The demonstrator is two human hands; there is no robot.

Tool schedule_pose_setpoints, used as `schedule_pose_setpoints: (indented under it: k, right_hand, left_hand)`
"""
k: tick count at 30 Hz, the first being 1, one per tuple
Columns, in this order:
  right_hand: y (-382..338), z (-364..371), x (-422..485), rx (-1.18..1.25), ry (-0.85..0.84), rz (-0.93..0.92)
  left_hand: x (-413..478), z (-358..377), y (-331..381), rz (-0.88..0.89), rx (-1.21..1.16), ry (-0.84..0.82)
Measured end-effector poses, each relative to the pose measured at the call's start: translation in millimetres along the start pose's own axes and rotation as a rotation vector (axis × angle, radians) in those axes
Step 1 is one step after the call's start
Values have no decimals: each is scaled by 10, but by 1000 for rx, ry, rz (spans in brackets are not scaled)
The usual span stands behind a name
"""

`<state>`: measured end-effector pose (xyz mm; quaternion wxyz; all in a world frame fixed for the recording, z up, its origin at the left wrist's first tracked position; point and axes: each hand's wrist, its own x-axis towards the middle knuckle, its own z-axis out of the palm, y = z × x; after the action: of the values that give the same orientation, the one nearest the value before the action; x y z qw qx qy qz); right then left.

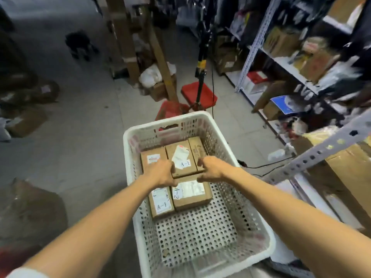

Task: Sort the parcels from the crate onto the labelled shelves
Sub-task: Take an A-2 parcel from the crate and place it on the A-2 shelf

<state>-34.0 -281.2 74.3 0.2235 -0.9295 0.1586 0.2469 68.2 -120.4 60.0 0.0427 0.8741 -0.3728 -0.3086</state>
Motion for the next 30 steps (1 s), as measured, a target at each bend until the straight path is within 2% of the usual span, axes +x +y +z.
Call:
schedule_pose_setpoints:
  k: [4,7,9,12,15,22,26,30]
  right_hand:
    - [215,517,375,15,-59,19]
    - [451,888,629,7,-125,40]
    - [619,1121,793,63,-152,74]
    - [779,1502,947,244,-136,196]
    - [854,1900,1072,440,-125,344]
    - [1040,2624,1283,844,-37,525]
    - [1090,2882,1432,1231,132,753]
    - [1140,3099,1552,1499,252,930]
  left_hand:
    - [462,429,-111,35,97,-127]
    - [836,732,-231,91,203,-154]
    - [1097,930,-325,65,176,-168]
    - [1406,1216,-411,24,140,-183]
    - [1767,1490,-447,83,130,-191]
    - [2232,2007,-479,145,186,-153]
    - [2363,2125,-438,134,106,-13]
    - [2373,2215,-465,119,9,15]
